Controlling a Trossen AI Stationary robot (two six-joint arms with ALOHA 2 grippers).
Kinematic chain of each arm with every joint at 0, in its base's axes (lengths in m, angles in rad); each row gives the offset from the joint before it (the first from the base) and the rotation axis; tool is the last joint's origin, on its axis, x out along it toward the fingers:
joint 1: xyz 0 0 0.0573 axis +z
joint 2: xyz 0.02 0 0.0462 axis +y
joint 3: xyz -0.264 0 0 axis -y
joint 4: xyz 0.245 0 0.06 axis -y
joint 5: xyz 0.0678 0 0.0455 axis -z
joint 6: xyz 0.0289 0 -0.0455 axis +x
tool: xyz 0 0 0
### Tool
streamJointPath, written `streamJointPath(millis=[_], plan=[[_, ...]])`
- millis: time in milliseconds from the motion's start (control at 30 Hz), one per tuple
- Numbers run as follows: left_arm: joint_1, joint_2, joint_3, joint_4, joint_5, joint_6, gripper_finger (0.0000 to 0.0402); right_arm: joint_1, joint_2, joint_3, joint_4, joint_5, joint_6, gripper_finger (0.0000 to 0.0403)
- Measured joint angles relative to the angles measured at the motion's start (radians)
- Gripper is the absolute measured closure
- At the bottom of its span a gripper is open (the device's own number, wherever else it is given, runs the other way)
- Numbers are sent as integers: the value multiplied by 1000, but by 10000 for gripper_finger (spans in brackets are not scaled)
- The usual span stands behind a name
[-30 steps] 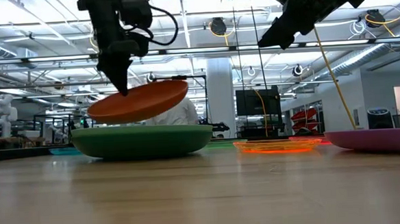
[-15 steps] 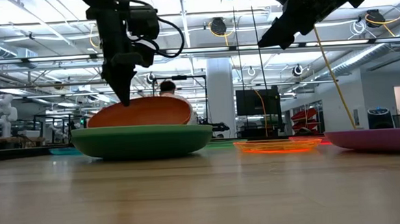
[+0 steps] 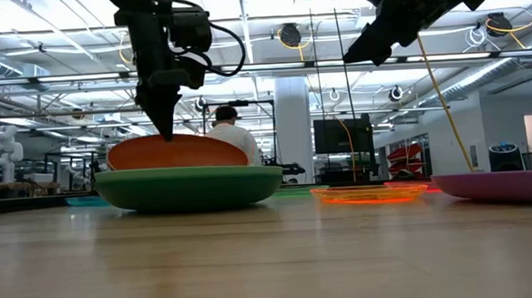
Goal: Stack plastic plates
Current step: Stack the orange plate on top of the light green plate
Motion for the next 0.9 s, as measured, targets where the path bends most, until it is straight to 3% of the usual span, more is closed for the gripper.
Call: streamJointPath(millis=[300, 667, 900], plan=[[0, 0, 0, 1, 0, 6, 367, 0, 0, 0, 0, 0, 0, 277], [-1, 0, 0, 21, -2, 9, 258, 0, 0, 0, 0, 0, 0, 277], [-67, -1, -13, 92, 74, 91, 250, 0, 0, 0, -8, 0, 0, 277]])
